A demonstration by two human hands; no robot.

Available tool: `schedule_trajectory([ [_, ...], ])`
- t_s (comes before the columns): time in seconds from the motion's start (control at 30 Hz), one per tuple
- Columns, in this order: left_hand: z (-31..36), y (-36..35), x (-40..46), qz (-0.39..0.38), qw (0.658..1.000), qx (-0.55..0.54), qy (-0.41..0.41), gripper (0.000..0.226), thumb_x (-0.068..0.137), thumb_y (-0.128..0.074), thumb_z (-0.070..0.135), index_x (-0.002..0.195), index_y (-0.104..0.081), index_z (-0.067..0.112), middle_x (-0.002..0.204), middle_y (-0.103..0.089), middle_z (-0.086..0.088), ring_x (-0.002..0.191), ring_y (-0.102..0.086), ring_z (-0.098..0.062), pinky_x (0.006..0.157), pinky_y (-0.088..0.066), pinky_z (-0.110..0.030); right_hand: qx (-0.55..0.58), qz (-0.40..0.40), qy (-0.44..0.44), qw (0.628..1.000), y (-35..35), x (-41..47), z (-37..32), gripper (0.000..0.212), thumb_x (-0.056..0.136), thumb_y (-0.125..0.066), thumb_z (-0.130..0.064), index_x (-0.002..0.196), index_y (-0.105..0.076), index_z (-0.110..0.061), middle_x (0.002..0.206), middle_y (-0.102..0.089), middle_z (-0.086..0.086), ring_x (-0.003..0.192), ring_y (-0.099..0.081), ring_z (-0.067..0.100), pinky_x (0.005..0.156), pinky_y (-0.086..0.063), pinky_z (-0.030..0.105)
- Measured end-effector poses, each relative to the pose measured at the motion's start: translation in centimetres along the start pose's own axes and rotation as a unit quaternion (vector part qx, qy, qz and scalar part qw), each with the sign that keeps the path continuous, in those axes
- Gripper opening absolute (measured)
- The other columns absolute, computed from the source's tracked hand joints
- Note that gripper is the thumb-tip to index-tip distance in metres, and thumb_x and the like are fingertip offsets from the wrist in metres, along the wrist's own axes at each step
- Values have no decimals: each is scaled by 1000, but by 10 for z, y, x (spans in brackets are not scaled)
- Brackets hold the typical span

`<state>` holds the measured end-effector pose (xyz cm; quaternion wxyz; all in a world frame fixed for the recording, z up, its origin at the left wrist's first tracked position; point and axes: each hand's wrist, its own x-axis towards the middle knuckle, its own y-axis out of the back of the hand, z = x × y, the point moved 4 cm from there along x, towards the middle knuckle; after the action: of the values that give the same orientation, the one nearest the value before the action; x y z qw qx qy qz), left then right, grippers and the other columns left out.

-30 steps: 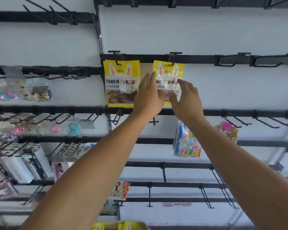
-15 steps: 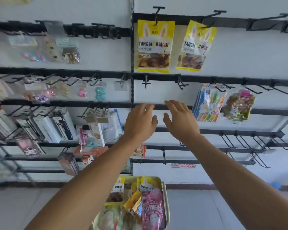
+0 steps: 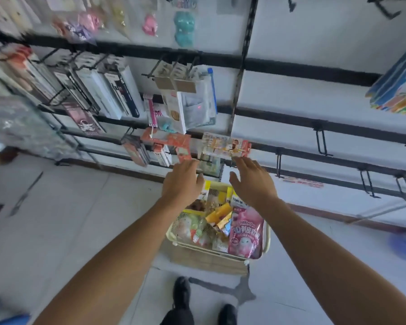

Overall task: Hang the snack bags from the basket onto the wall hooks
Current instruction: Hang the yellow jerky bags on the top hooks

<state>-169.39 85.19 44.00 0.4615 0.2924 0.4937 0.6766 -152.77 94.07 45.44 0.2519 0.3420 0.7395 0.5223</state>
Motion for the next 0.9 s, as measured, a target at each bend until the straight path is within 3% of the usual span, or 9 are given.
schedule_trajectory([
  [0.2,-79,-77,20,-61,980,-155,108,39,101,-51,31,134,-53,11,133,-59,-11,119,-57,-29,94,-48,-39,42,-116,-76,989,-98,29,-7,53,102,-43,-35,152,-31,-19,147,-47,9,131,-48,32,98,-45,43],
  [0.37,-122,-149,44,-129,957,-213,149,41,103,-51,25,139,-51,5,139,-58,-15,124,-57,-31,100,-48,-40,120,-140,-177,967,-186,52,-3,53,100,-50,-29,149,-37,-15,144,-52,13,126,-54,34,96,-46,40],
  [0.5,-146,-210,66,-156,938,-252,179,46,103,-50,26,145,-46,7,147,-52,-11,129,-55,-29,103,-45,-33,182,-159,-240,940,-253,72,10,55,99,-50,-35,149,-36,-17,142,-55,12,125,-56,32,96,-50,44],
  [0.6,-160,-251,82,-146,936,-256,191,42,101,-52,28,139,-49,9,137,-58,-10,121,-60,-31,103,-48,-40,218,-167,-286,918,-293,90,23,57,101,-50,-34,151,-32,-14,146,-51,12,118,-61,31,88,-49,33],
  [0.67,-165,-272,87,-136,932,-264,209,43,101,-54,25,140,-46,8,141,-54,-10,123,-57,-28,103,-40,-28,227,-173,-309,907,-315,99,33,59,101,-50,-33,152,-30,-13,142,-54,15,102,-66,30,75,-43,27],
  [0.73,-167,-290,90,-114,928,-278,222,48,100,-56,22,143,-41,8,142,-51,-10,128,-54,-26,103,-40,-25,240,-179,-326,897,-333,105,42,59,101,-50,-34,152,-29,-13,139,-55,15,89,-62,26,69,-42,27],
  [0.8,-167,-303,89,-86,922,-301,227,46,98,-58,20,141,-43,10,132,-56,-6,122,-58,-23,102,-50,-27,269,-184,-332,885,-347,109,48,60,101,-51,-34,152,-28,-13,144,-51,13,96,-59,23,77,-48,31],
  [0.87,-168,-313,90,-78,906,-329,255,41,98,-58,17,137,-48,10,122,-58,0,115,-60,-19,87,-48,-8,298,-193,-332,874,-359,112,51,60,101,-52,-35,152,-29,-13,145,-50,10,100,-60,22,83,-48,32],
  [0.9,-169,-316,90,-74,902,-333,267,41,98,-58,19,137,-49,9,123,-60,-1,115,-60,-19,86,-46,-7,313,-194,-335,867,-363,113,53,59,101,-52,-35,151,-31,-13,143,-51,9,94,-60,20,81,-49,33],
])
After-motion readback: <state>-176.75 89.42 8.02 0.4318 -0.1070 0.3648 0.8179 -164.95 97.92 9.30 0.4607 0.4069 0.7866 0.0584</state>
